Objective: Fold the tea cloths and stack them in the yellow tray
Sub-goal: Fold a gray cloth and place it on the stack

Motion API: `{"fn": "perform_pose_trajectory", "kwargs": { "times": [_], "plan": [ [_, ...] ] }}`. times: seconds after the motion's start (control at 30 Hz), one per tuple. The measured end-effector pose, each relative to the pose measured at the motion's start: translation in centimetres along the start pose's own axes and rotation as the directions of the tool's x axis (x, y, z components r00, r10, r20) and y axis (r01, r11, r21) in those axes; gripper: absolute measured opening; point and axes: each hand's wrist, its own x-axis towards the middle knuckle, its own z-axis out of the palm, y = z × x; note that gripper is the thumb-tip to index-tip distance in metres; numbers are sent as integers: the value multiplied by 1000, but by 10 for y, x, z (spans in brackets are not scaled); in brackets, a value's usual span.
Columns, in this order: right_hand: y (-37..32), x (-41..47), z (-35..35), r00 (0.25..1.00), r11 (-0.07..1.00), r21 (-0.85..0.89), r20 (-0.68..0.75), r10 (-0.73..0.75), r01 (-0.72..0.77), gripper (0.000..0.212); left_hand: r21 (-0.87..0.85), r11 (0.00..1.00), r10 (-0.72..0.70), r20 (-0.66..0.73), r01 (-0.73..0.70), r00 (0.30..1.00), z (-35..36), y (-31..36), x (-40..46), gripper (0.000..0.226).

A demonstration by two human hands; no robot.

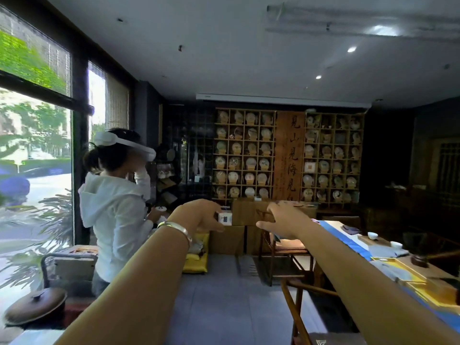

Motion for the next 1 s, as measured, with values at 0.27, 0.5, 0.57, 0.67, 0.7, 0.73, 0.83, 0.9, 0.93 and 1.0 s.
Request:
{"fn": "perform_pose_trajectory", "kwargs": {
  "times": [0.27,0.5,0.57,0.67,0.7,0.73,0.83,0.9,0.93,1.0],
  "plan": [
    [26,98,26,1000,1000,-25,11,-9,9,74,35,999,13,-79,-10,997,18,-25,97,54],
    [26,202,64,1000,998,-65,-5,-20,20,70,-9,1000,-4,-29,4,1000,37,-81,195,58],
    [25,238,72,1000,997,-83,11,-5,6,72,-26,1000,1,-34,-2,999,37,-99,227,58],
    [23,293,77,1000,994,-110,-2,21,-21,69,-40,999,8,-40,-10,999,34,-130,276,58],
    [21,310,78,1000,993,-114,-6,23,-23,68,-38,999,9,-42,-10,999,33,-140,292,58],
    [21,326,79,1000,993,-120,-14,21,-23,67,-35,999,9,-44,-10,999,31,-150,308,57],
    [22,369,84,997,990,-136,-77,13,-23,66,-33,999,14,-43,-15,999,29,-174,355,57],
    [23,393,90,996,989,-140,-84,27,-39,67,-43,999,20,-36,-21,999,32,-184,383,57],
    [24,403,95,997,988,-147,-73,35,-46,67,-55,998,24,-30,-26,999,35,-188,395,57],
    [27,420,107,998,987,-154,-53,47,-54,65,-80,996,44,-27,-46,999,43,-193,417,56]
  ]
}}
